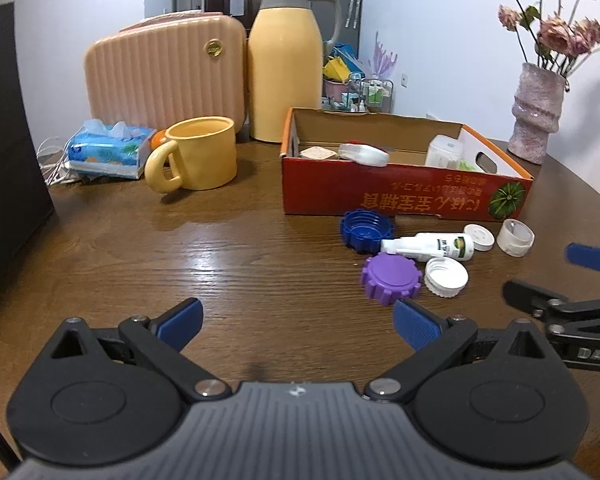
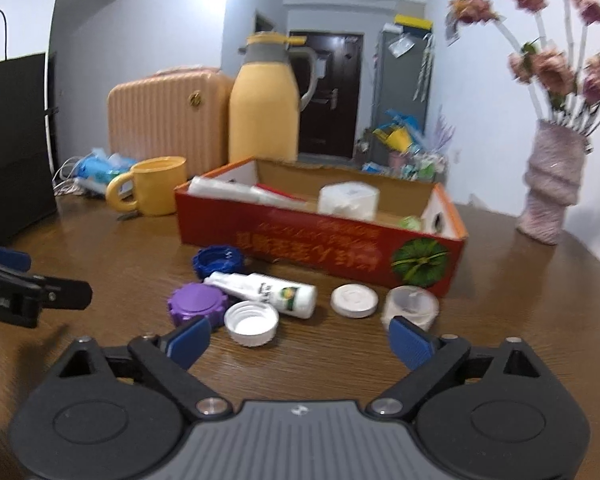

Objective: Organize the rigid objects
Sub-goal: 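Withdraw both grippers from the box back toward the remaining items, then reach the right gripper to the white screw cap and grasp it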

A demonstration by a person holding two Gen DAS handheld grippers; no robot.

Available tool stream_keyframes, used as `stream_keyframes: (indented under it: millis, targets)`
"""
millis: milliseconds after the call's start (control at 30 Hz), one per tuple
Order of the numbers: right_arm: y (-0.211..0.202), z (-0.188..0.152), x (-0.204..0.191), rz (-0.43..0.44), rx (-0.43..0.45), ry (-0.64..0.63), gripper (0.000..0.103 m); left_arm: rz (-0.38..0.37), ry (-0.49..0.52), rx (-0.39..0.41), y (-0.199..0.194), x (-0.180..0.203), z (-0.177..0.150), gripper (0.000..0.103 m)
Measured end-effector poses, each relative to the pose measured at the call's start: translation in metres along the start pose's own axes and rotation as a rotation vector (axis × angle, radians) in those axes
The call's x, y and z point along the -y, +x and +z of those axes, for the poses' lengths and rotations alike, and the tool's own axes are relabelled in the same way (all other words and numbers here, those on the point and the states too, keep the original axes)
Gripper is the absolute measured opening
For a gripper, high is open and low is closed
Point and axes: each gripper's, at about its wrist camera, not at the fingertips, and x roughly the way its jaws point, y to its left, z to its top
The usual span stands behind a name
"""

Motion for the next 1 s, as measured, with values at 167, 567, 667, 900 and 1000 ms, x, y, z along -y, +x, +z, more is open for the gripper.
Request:
stream_keyframes:
  millis: [167,567,667,900,1000]
  targets:
    - [0.030,0.004,-0.006,0.018,-0.041,0.010,0.091,0.023,-0.032,-0.012,0.004,-0.014,-0.003,0.103]
    - [0.067,0.012,-0.014,0.049,-0.114,-0.013,0.072,0.072,-0.038,-0.022,0.011,-0.030,-0.006,0.103]
    - [0.072,0.010,-0.016,0.066,-0.131,-0.013,0.052,0.067,-0.031,-0.025,0.012,-0.028,-0.007,0.103]
    - [0.068,0.005,-0.017,0.079,-0.103,-0.017,0.039,0.049,-0.016,-0.032,0.015,-0.022,-0.006,0.103]
    - [0.063,0.005,-0.015,0.073,-0.081,-0.014,0.039,0.040,-0.005,-0.036,0.018,-0.018,-0.003,0.103]
